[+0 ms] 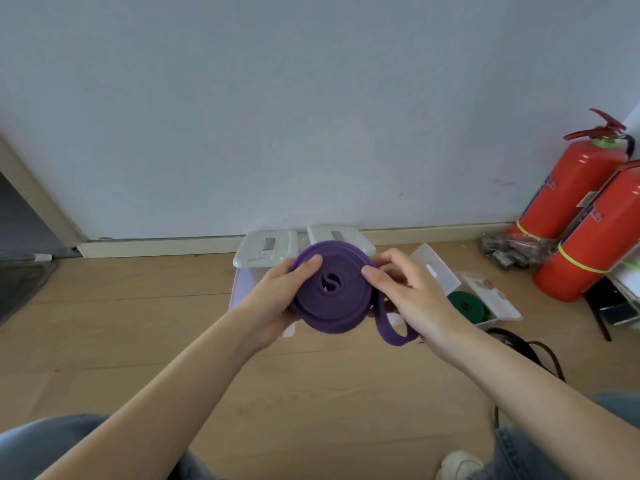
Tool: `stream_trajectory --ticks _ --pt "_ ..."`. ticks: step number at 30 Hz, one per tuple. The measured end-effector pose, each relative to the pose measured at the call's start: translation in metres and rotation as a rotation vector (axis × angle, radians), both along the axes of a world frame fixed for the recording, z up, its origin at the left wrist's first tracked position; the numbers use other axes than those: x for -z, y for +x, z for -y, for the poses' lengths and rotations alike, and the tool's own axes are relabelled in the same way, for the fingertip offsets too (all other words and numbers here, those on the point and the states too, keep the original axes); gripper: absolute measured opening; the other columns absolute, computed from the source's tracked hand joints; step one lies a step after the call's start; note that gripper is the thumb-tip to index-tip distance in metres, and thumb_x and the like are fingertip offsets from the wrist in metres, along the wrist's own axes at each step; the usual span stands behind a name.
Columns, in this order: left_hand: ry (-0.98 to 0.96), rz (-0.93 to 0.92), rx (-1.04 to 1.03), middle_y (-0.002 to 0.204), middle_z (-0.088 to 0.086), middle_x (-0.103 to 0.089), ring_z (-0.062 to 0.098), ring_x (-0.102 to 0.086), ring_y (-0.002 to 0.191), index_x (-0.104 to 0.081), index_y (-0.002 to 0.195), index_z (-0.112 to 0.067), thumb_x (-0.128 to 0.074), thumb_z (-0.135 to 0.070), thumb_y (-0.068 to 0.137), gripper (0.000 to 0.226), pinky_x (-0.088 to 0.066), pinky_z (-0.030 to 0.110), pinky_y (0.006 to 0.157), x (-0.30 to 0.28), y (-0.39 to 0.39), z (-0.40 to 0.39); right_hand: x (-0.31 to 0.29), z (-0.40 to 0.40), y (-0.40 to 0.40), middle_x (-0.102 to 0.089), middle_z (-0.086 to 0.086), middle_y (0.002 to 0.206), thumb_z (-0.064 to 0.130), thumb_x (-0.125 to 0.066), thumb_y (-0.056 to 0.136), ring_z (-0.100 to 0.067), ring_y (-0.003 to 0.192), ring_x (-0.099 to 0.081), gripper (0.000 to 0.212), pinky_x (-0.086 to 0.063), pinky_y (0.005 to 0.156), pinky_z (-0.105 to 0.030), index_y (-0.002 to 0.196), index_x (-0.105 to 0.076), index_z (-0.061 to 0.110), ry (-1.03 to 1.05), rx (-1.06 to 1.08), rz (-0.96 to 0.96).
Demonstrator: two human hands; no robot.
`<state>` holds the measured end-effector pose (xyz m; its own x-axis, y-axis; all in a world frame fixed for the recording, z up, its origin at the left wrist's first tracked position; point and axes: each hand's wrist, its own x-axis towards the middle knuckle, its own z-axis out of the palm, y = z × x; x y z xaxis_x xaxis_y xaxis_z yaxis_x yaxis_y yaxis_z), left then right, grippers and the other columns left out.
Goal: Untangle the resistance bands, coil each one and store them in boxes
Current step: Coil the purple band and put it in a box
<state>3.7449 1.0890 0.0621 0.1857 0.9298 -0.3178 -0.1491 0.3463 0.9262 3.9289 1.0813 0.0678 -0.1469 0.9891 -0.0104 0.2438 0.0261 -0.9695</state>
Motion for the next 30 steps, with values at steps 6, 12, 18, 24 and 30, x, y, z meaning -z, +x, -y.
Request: stream_trajectory --ticks 6,12,18,24,30 --pt "-0.036 -0.011 0.216 0.111 0.002 -0.069 0.022 -0.066 0.103 -0.062 0.116 -0.026 -0.053 -0.049 0.086 0.040 -0.054 0.039 0.087 0.011 0.014 0.010 -0.005 -0.001 0.011 -0.070 -0.004 0.093 0.033 -0.057 0.090 -0.024 0.088 -0.066 0.017 -0.053 0.084 -0.045 0.099 -0.069 0.026 0.059 -0.023 0.151" --pt "-0.076 0.180 -0.015 0.092 0.005 -0.074 0.017 -0.071 0.079 -0.077 0.083 -0.017 -0.059 -0.035 0.088 0.026 -0.059 0.029 0.067 0.004 0.026 0.004 0.004 -0.004 0.001 -0.055 0.003 0.112 0.029 -0.054 0.092 -0.010 0.097 -0.055 0.017 -0.044 0.078 -0.014 0.109 -0.053 0.024 0.220 0.078 0.177" --pt "-0.283 0.248 -0.342 0.105 0.016 -0.069 0.029 -0.067 0.090 -0.063 0.106 -0.006 -0.060 -0.032 0.089 0.032 -0.055 0.043 0.070 0.006 0.026 -0.006 0.020 0.007 -0.002 -0.022 0.009 0.135 0.053 -0.074 0.066 -0.009 0.128 -0.025 0.097 -0.027 0.101 -0.018 0.143 -0.022 0.022 0.305 -0.194 0.545" --pt "-0.399 0.325 -0.365 0.117 0.016 -0.064 0.031 -0.063 0.102 -0.054 0.123 -0.005 -0.056 -0.035 0.091 0.044 -0.051 0.045 0.068 0.030 0.055 -0.001 0.048 0.007 0.012 -0.018 -0.008 0.146 0.051 -0.079 0.061 -0.022 0.134 -0.026 0.116 -0.028 0.104 -0.021 0.144 -0.014 0.004 0.294 -0.115 0.721" --pt "-0.411 0.372 -0.383 0.101 0.015 -0.068 0.027 -0.065 0.084 -0.059 0.109 -0.006 -0.056 -0.033 0.092 0.033 -0.051 0.041 0.062 0.051 0.076 -0.030 0.067 -0.014 0.020 -0.039 0.000 0.116 0.058 -0.078 0.049 -0.016 0.106 -0.040 0.107 -0.031 0.080 -0.021 0.135 -0.029 0.017 0.221 0.032 0.637"
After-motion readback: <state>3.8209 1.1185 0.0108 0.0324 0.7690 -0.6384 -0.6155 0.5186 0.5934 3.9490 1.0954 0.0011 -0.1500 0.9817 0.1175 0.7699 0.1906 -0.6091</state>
